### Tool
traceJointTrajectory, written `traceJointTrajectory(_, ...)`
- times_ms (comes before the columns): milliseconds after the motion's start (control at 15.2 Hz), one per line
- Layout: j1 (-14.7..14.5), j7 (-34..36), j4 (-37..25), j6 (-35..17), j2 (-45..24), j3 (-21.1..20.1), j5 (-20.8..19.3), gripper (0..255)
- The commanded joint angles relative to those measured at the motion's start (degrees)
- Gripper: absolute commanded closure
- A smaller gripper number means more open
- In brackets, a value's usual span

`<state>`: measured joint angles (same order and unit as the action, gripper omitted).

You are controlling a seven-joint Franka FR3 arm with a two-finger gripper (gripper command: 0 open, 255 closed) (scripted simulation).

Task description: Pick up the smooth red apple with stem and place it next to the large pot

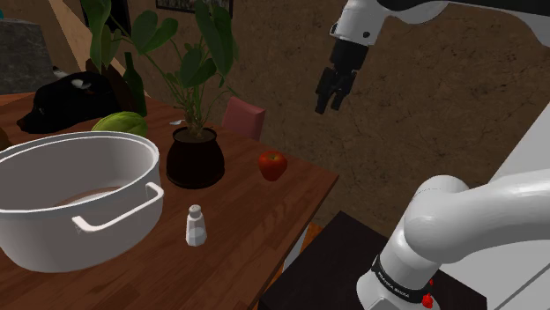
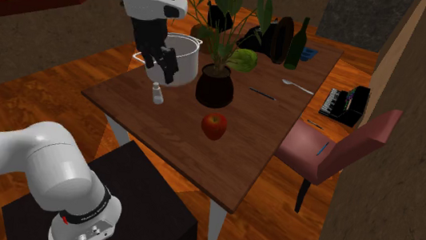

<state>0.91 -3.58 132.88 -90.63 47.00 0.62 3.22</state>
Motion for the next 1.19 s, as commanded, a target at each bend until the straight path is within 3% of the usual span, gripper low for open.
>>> traceJointTrajectory(0, 0.00, 0.00, 0.00, 0.00, 0.00, 0.00, 0.00, 0)
traceJointTrajectory(594, 1.48, 0.44, 3.80, -17.06, -13.13, 0.47, -1.11, 0)
traceJointTrajectory(1122, 2.67, 1.08, 1.79, -30.48, -28.45, 1.18, -1.89, 0)
